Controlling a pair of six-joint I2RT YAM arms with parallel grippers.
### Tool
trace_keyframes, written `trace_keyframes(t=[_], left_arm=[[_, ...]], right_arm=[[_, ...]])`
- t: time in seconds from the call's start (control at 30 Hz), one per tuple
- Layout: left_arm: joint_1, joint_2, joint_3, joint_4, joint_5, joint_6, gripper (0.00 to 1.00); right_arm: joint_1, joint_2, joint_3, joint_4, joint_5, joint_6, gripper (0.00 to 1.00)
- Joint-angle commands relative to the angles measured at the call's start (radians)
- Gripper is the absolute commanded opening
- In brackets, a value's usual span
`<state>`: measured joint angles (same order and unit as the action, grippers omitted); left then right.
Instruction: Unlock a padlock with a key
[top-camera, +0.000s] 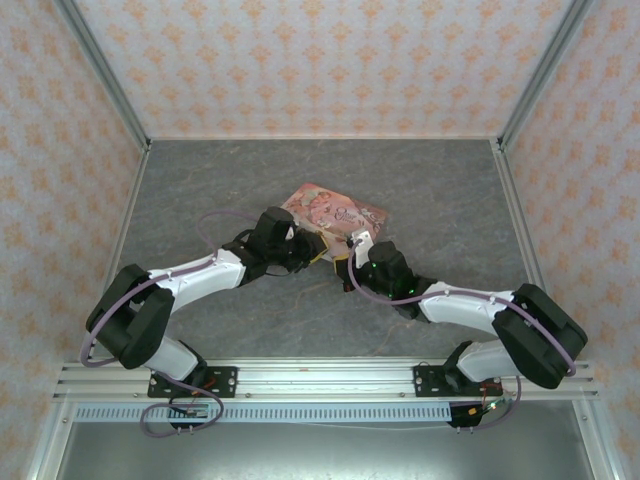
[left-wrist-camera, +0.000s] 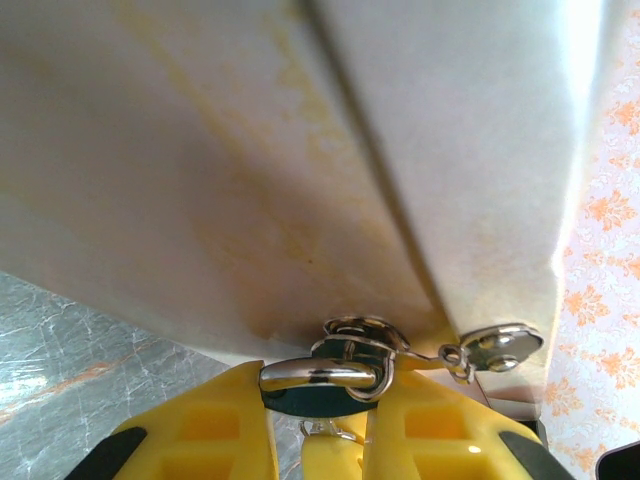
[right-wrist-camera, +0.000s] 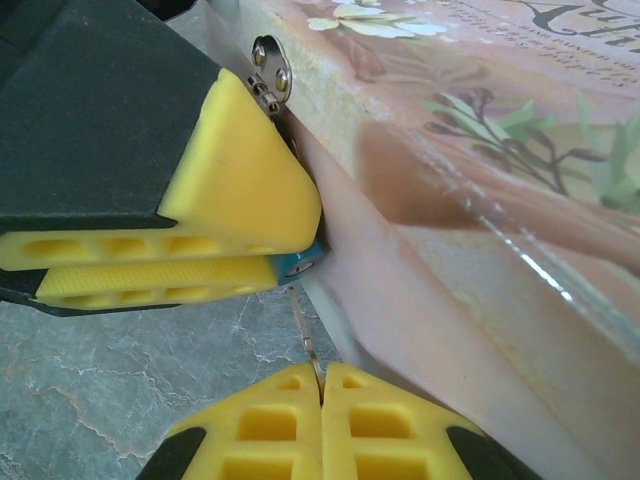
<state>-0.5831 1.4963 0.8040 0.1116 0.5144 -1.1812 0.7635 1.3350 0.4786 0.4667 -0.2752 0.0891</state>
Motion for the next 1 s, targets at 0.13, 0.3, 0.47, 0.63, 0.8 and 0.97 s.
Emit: trace_keyframes(t=[0.13,0.3,0.47,0.63,0.8,0.97], left_arm=[[-0.011,-0.051,0.006,0.022,-0.004,-0.008,0.10],[-0.011,-0.056,0.005,0.019,-0.002,-0.008,0.10],[-0.011,-0.057,0.000,0.020,-0.002,-0.006,0.10],[-0.010,-0.056,-0.009,0.025,-0.001,-0.008,0.10],[-0.012,-0.054,-0.009,0.030,0.001,-0.011,0.10],[-0.015,-0.054,-0.009,0.030,0.001,-0.011,0.10]], right_arm=[[0.003,-0.003,0.000,0.008,0.033,0.013,0.00],[0.003,0.015,0.016,0.020,0.028,0.015,0.00],[0.003,0.034,0.026,0.039,0.025,0.018,0.00],[0.004,0.045,0.025,0.075,0.024,0.021,0.00],[0.003,0.064,0.036,0.087,0.003,0.024,0.00],[0.003,0.084,0.055,0.069,-0.005,0.020,0.00]])
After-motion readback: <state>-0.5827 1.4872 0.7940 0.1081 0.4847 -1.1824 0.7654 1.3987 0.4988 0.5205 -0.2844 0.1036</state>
